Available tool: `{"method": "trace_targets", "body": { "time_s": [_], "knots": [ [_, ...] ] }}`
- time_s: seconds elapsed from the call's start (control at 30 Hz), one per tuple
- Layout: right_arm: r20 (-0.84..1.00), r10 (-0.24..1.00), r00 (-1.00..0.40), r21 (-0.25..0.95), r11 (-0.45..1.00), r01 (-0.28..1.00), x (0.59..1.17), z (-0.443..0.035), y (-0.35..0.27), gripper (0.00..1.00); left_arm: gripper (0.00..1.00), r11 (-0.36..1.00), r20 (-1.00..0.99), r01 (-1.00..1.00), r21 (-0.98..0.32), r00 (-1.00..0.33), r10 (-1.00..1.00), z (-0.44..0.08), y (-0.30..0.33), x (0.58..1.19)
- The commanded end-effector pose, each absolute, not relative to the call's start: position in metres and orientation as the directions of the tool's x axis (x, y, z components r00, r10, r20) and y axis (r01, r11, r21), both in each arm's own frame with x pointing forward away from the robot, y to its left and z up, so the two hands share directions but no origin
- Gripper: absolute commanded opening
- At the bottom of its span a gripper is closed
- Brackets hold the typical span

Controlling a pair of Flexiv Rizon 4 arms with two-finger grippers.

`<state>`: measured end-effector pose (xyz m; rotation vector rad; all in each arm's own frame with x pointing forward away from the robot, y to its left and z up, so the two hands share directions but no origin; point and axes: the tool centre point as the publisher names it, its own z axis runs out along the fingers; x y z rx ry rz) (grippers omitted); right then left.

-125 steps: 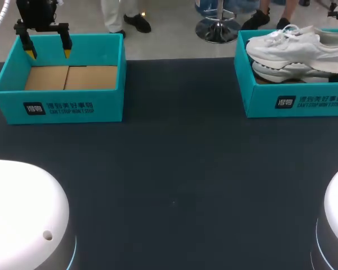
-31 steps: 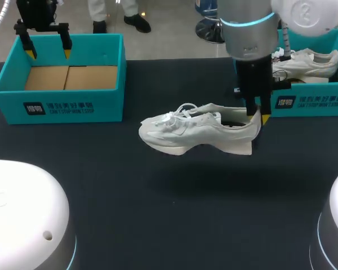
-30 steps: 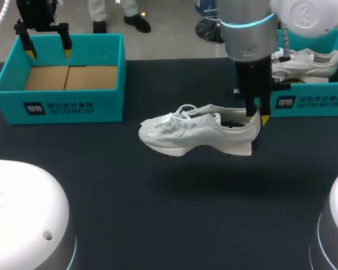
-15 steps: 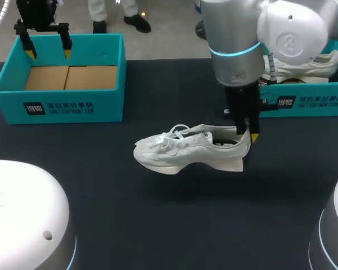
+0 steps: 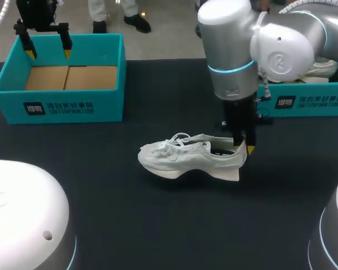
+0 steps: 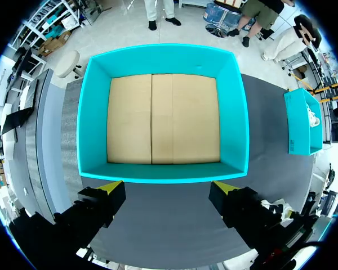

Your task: Take the shoe out of the shoebox, open the shoe tongue, remove and reinsert the insole, then place the shoe into the shoebox

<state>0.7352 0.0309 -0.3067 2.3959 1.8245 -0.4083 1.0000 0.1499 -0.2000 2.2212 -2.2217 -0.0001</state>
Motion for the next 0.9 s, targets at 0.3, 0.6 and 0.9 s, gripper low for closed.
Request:
{"method": "trace_targets", "body": {
  "time_s": [0.3,0.6,0.9],
  "knots": [
    [-0.289,0.919,0.269,-0.082,-0.304,0.949,0.74,-0.342,0.031,0.0,1.0,0.0,0.0,-1.0,0.0,0.0,-1.0,-0.2,0.15,1.0],
    [-0.295,0.914,0.279,-0.093,-0.317,0.944,0.74,-0.359,0.03,0.0,1.0,0.0,0.0,-1.0,0.0,0.0,-1.0,-0.2,0.15,1.0],
    [-0.276,0.913,0.3,-0.097,-0.337,0.936,0.736,-0.348,0.027,1.0,1.0,0.0,0.0,-1.0,0.0,0.0,-1.0,-0.2,0.15,1.0]
  ]
}}
